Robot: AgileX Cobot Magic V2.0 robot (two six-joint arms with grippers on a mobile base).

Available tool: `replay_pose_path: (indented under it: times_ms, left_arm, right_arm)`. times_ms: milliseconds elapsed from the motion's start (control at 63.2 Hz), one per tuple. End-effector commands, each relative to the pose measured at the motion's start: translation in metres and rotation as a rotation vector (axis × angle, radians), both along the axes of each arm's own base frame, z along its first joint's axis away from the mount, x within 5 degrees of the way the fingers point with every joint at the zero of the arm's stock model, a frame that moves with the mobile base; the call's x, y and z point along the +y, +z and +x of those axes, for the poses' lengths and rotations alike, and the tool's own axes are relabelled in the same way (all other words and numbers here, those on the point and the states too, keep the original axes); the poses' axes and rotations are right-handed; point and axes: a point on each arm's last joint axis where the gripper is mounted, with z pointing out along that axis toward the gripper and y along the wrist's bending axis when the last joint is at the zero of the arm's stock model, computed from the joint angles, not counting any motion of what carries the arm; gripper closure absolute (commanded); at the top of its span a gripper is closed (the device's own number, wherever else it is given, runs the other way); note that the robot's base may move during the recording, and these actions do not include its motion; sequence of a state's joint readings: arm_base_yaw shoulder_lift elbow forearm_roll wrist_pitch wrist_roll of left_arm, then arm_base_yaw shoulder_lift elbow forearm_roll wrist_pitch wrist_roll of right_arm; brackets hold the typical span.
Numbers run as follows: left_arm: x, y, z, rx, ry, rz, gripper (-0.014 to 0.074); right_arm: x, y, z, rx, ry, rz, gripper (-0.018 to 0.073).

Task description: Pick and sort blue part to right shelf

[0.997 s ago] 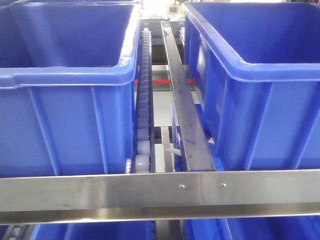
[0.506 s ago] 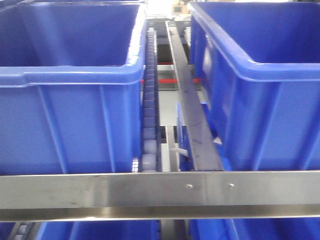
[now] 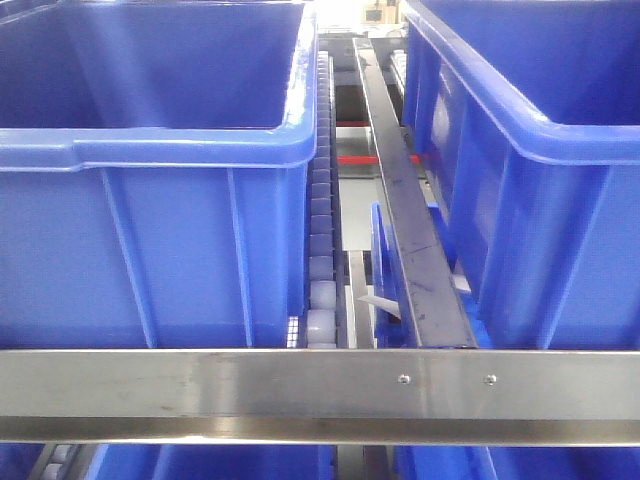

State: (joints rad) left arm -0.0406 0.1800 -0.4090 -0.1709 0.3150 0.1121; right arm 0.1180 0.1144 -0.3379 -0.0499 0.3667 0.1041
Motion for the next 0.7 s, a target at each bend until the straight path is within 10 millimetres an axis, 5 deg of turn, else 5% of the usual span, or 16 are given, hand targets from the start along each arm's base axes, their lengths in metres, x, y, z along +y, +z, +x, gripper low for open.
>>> replay_pose_path:
  times_ms: [0, 680]
  left_arm:
    - [0.0013, 0.0174, -0.0008, -0.108, 0.014, -0.016, 0.0316]
    - [0.0013, 0.0183, -0.0009, -0.116, 0.013, -0.028, 0.0316]
  right_arm:
    - [-0.0002, 0.0172, -0.0009, -0.113, -0.003, -0.002, 0.0112]
    - [0.0002, 0.0084, 0.002, -0.082, -0.003, -0.004, 0.0112]
